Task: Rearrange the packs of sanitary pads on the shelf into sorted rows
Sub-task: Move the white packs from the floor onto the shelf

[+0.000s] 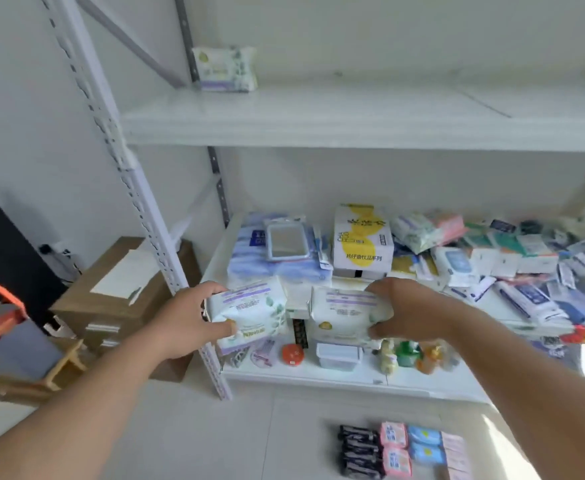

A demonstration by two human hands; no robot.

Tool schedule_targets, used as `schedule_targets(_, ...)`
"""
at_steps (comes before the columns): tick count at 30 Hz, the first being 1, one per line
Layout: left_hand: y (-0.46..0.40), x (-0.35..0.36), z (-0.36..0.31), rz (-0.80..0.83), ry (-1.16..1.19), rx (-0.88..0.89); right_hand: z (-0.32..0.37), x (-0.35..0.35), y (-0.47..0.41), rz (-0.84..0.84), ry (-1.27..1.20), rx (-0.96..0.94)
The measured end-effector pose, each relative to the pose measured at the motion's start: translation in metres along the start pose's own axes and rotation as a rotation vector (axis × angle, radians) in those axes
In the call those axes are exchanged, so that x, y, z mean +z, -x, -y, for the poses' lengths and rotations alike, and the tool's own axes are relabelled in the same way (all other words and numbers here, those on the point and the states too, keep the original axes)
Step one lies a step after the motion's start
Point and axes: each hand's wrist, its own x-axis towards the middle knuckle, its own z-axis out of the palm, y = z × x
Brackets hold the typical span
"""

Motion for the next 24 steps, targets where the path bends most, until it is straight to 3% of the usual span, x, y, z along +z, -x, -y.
schedule_targets(13, 0.071, -0.143, -0.146, -0.217, 0.009, 0.155, 0.042, -0.170, 0.075, -0.258, 0.058, -0.212)
schedule_targets(24, -0.018, -0.246, -0.188, -0.327, 0.096, 0.271, 0.084, -0.262, 0.010, -0.420, 0.018, -0.223)
